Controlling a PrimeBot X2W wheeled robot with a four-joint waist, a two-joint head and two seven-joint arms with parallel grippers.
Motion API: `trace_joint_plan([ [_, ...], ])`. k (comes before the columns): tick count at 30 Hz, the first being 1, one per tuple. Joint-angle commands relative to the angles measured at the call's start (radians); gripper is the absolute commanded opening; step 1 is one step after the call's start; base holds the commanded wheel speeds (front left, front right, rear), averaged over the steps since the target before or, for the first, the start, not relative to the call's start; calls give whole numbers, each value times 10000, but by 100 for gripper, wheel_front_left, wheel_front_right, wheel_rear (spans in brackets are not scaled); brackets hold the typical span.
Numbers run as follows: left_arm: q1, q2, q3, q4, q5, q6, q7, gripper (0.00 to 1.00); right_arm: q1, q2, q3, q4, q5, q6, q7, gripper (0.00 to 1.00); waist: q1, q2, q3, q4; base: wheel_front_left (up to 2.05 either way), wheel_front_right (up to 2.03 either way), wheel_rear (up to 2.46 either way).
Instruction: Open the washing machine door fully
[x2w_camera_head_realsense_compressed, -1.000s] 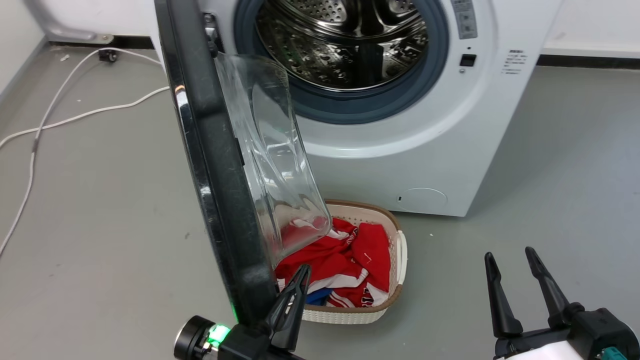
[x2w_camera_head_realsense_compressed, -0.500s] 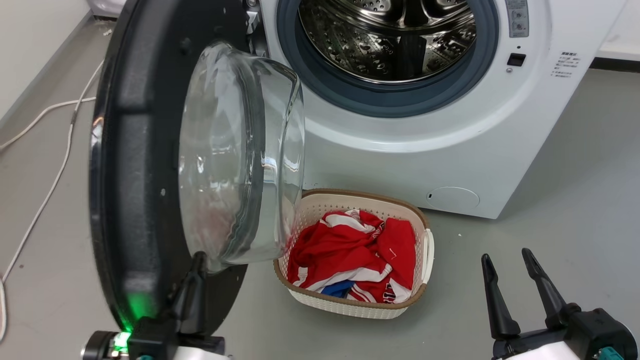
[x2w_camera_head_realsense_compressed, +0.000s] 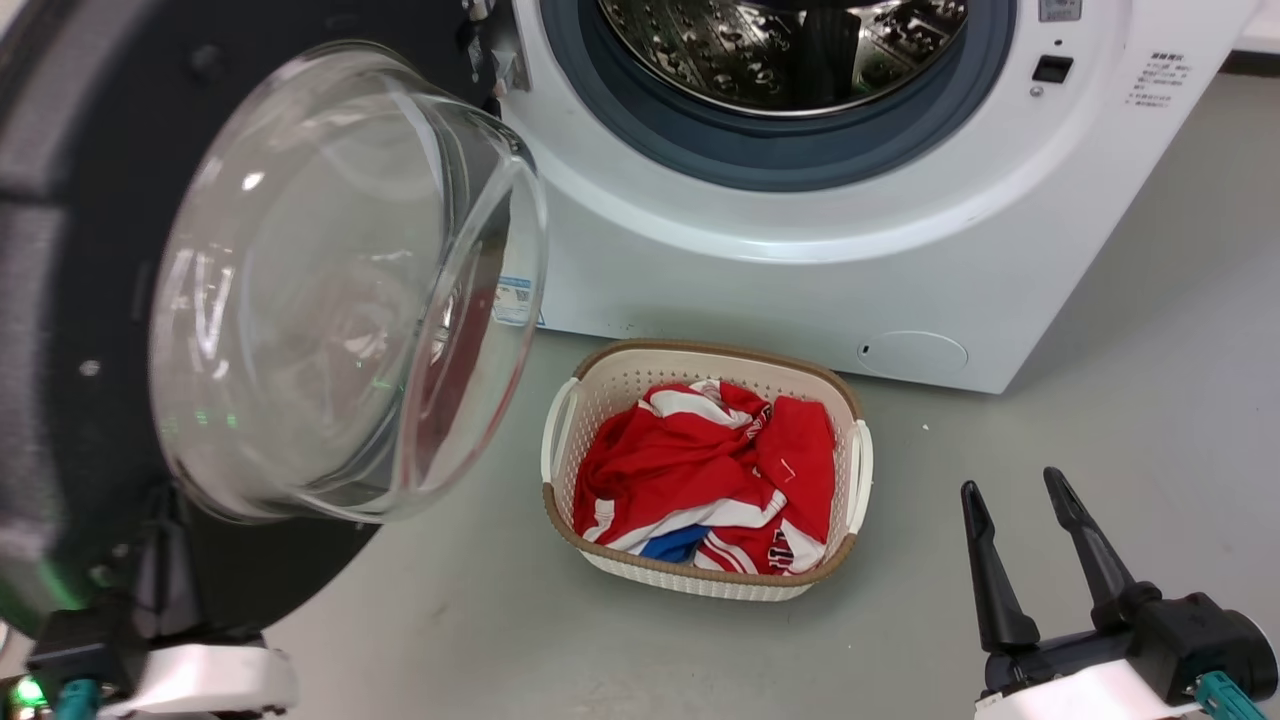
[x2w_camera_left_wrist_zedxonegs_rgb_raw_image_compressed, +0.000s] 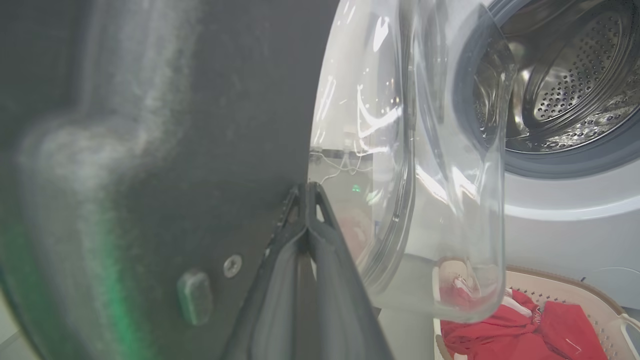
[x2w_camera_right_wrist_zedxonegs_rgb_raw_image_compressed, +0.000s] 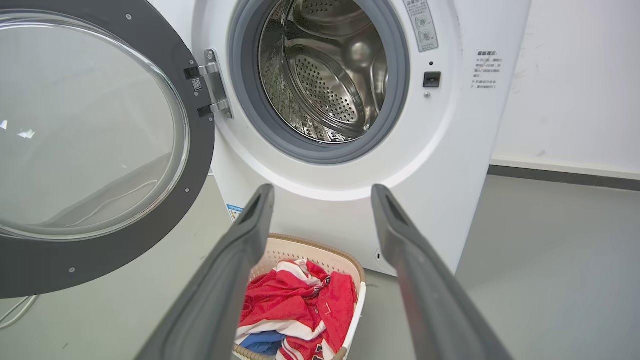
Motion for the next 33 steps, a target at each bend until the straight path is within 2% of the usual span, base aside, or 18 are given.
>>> trace_joint_plan([
  [1, -212, 37, 246, 42, -90, 44, 26, 0, -112, 29, -4, -25, -38, -6, -17, 100, -2, 0, 94, -54, 0, 0, 0],
  [6, -579, 146, 1244, 354, -182, 53, 26, 0, -291, 29, -82, -77, -130, -4, -17, 100, -2, 0, 391, -141, 0, 0, 0],
  [18, -1911, 498, 2899, 1397, -344, -180, 26, 0, -651, 29, -186, -175, -238, -6, -17, 100, -2, 0, 990, -153, 0, 0, 0],
  [33, -3356, 1494, 4157, 3406, -418, -622, 26, 0, -890, 29, -213, -202, -315, -6, -17, 100, -2, 0, 1206, -500, 0, 0, 0],
])
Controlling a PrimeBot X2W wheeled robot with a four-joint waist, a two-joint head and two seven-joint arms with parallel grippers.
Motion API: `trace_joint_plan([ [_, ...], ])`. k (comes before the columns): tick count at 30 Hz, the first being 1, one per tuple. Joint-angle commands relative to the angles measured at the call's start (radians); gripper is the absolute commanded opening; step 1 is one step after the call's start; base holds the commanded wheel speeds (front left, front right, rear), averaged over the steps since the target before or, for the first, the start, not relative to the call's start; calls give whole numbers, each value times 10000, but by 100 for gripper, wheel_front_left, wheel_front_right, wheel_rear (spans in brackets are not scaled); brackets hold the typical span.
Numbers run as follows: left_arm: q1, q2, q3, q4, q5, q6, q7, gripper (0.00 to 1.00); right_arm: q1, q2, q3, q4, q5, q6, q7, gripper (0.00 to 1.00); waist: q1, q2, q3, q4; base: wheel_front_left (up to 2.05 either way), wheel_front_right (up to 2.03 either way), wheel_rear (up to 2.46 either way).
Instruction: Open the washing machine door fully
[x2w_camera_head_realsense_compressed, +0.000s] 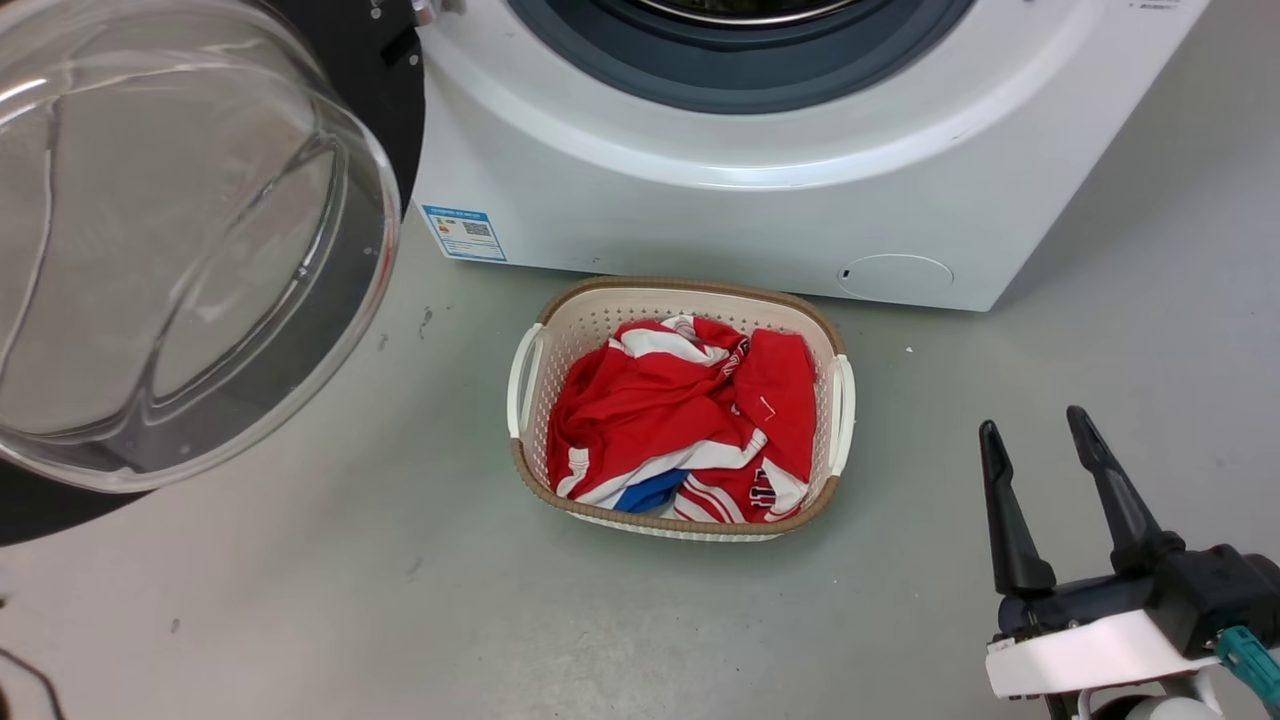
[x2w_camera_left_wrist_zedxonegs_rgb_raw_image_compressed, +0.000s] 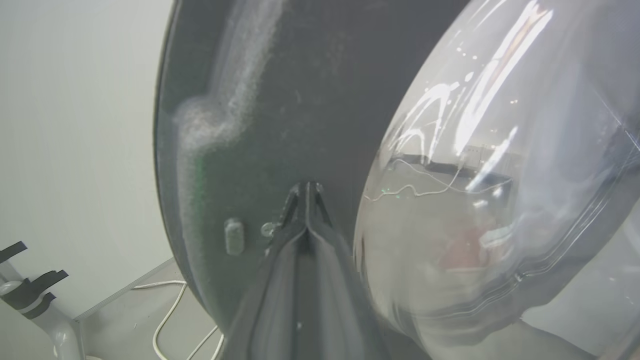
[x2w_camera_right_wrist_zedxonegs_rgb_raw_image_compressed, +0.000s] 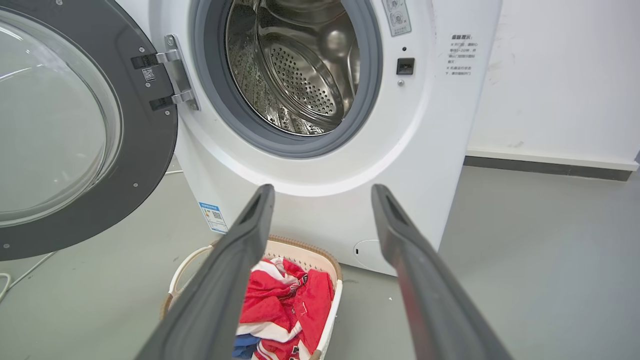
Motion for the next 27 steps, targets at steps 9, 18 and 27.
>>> trace_joint_plan([
  [9, -559, 749, 461, 1183, 112, -417, 26, 0, -79, 29, -68, -103, 32, -6, -17, 100, -1, 0, -31, -221, 0, 0, 0],
  [18, -211, 693, 499, 1130, 415, -860, 25, 0, 153, 29, -155, -46, 170, -6, -17, 100, -1, 0, -592, -236, 0, 0, 0],
  [27, 845, -24, -241, -326, 951, -1126, 25, 0, 566, 30, -434, -189, 286, -6, -17, 100, -1, 0, -1555, -289, 0, 0, 0],
])
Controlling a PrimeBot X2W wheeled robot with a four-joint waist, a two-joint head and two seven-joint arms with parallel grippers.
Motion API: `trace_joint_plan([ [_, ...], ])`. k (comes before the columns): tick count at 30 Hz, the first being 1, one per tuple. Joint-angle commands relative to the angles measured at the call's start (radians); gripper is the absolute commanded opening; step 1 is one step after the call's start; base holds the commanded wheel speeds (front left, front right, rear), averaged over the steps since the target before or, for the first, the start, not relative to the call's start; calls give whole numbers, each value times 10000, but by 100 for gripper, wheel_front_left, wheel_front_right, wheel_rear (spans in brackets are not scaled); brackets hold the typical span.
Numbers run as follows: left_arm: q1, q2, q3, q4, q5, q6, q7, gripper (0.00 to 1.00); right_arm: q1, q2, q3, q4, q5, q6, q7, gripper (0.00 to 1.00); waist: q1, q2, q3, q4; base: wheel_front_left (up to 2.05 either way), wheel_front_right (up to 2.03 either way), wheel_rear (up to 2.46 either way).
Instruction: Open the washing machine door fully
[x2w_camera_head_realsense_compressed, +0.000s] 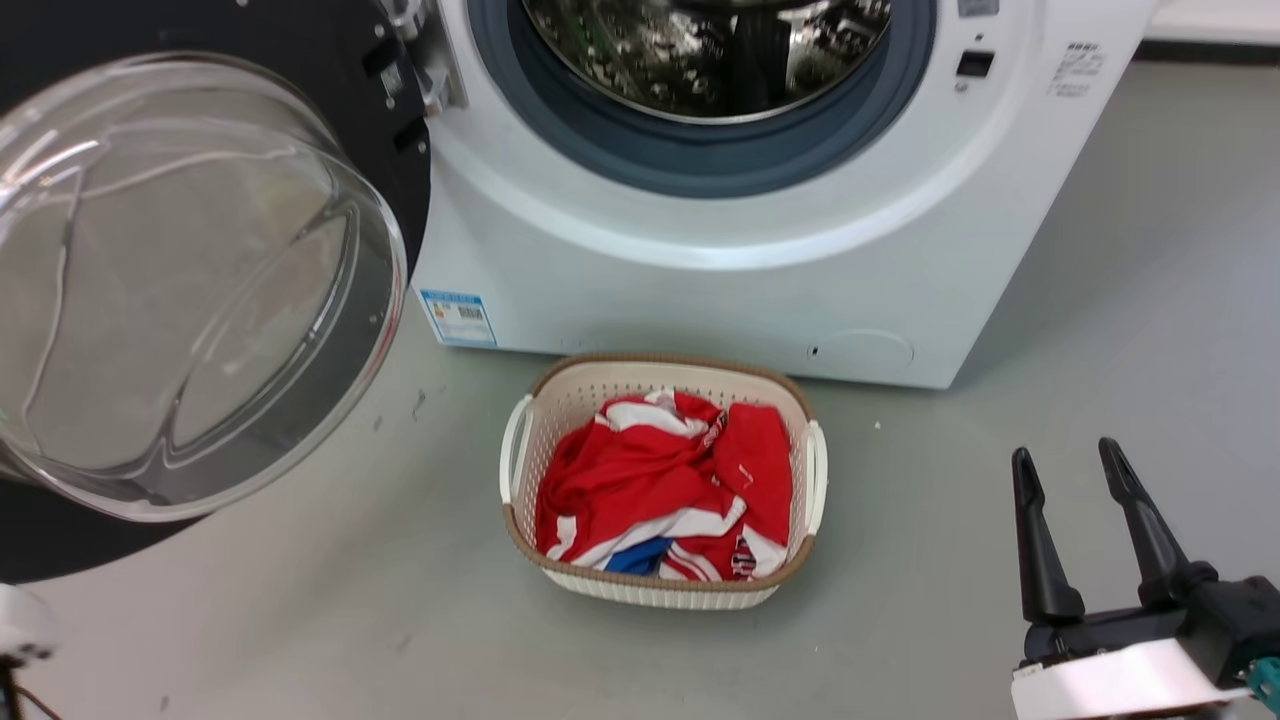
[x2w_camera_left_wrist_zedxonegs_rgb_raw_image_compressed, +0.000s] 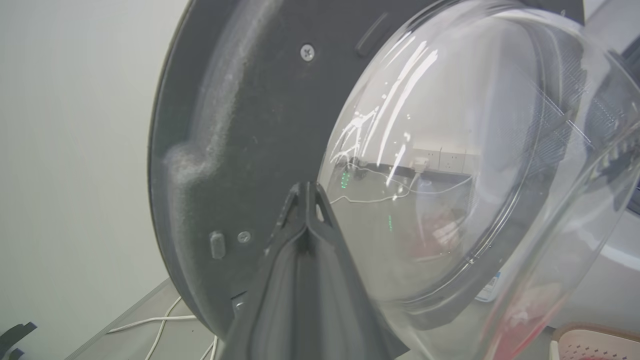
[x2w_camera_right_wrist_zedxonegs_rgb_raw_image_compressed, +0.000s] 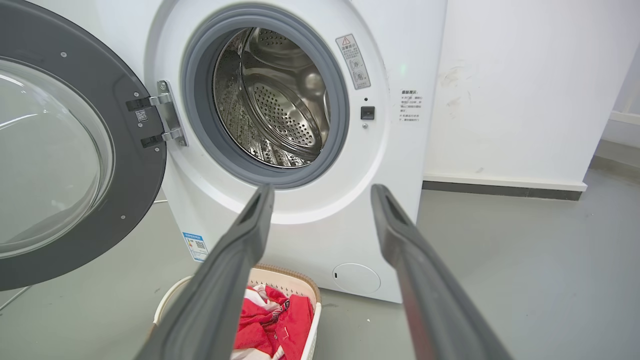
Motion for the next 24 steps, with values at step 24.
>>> trace_joint_plan([
  [24, 2689, -2191, -3863, -3271, 700, -17, 26, 0, 959, 30, -84, -356, 3, -3, -17, 100, 0, 0, -1461, -881, 0, 0, 0],
])
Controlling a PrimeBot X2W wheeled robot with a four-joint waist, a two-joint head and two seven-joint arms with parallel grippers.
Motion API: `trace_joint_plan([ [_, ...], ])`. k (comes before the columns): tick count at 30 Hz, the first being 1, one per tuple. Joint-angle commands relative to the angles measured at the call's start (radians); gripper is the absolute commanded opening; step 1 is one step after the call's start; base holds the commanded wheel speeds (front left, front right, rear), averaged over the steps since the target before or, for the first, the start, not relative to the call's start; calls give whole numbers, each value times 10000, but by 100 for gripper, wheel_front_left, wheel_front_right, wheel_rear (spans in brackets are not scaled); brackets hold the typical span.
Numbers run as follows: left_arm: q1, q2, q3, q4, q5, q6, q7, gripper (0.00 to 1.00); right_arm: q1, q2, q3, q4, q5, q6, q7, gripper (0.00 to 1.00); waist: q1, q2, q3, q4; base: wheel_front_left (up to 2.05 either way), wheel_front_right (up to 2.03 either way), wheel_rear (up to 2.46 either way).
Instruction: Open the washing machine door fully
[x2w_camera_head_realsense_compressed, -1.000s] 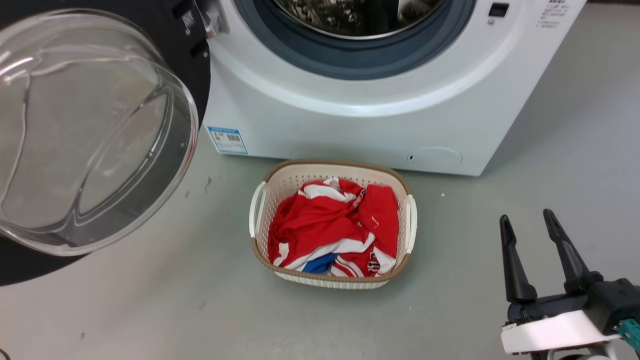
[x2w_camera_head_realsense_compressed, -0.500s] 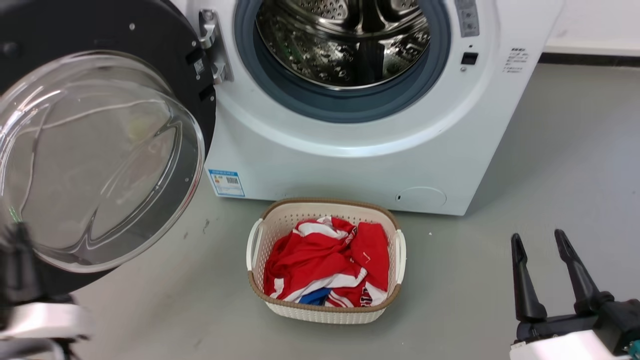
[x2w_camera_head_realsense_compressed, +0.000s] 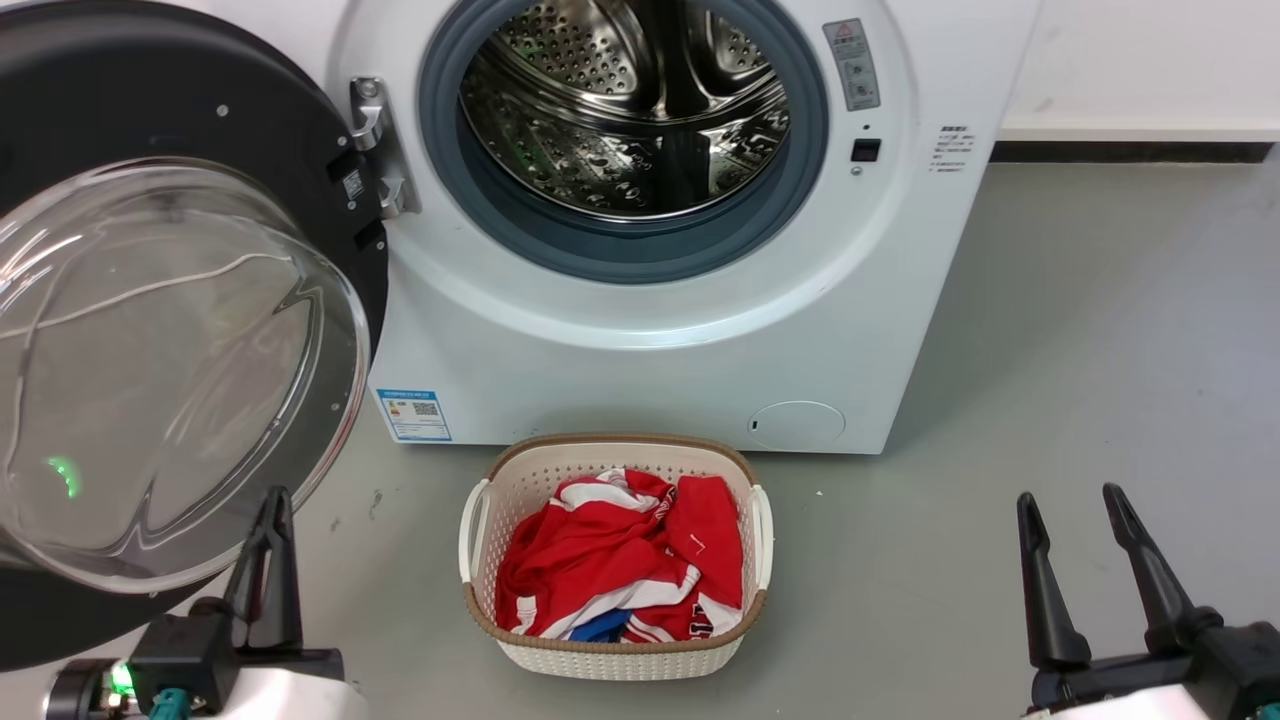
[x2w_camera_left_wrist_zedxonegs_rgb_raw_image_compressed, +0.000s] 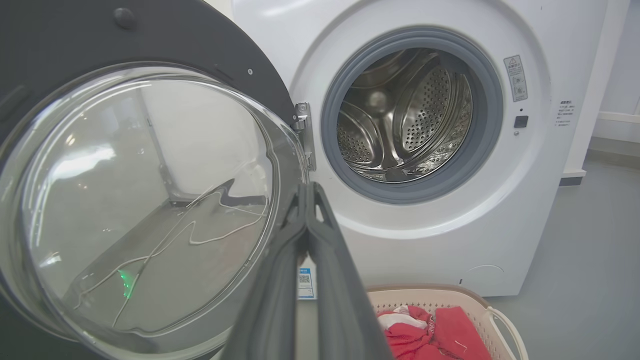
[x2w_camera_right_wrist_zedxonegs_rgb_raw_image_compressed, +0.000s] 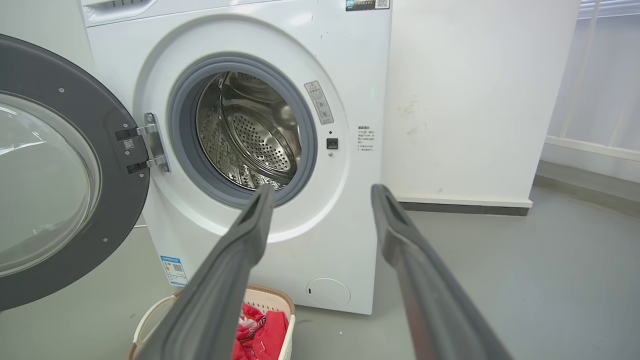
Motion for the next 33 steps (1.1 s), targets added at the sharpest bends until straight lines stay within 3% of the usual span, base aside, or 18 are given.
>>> trace_joint_plan([
  [1, 115, -18, -42, -65, -68, 62, 26, 0, 169, 28, -33, -28, -19, -4, -17, 100, 1, 0, -38, -62, 0, 0, 0],
  [2, 207, -33, -135, -118, -107, 120, 26, 30, 193, 30, -71, -16, -23, -6, -17, 100, 1, 0, -54, -90, 0, 0, 0],
  [3, 305, -65, -221, -137, -178, 161, 26, 77, 208, 28, -96, -19, -9, -6, -17, 100, 1, 0, -63, -119, 0, 0, 0],
  [4, 376, -94, -275, -185, -227, 226, 26, 100, 238, 30, -107, -13, 8, -4, -17, 100, 1, 0, -74, -149, 0, 0, 0],
  [20, 962, -177, -1185, 14, -518, 1037, 27, 100, 657, 30, -224, -51, 246, -6, -17, 100, 1, 0, -185, -366, 0, 0, 0],
  [31, 928, -181, -1412, 123, -418, 1254, 27, 100, 678, 30, -255, 8, 320, -6, -17, 100, 1, 0, -202, -351, 0, 0, 0],
  [32, 891, -167, -1394, 139, -469, 1234, -4, 0, 592, 0, -254, 20, 256, 0, 0, 0, 1, 0, -202, -352, 0, 0, 0],
  [33, 892, -169, -1394, 239, -485, 1233, 0, 0, 594, 2, -246, 109, 263, 0, 2, 0, 1, 0, -202, -353, 0, 0, 0],
])
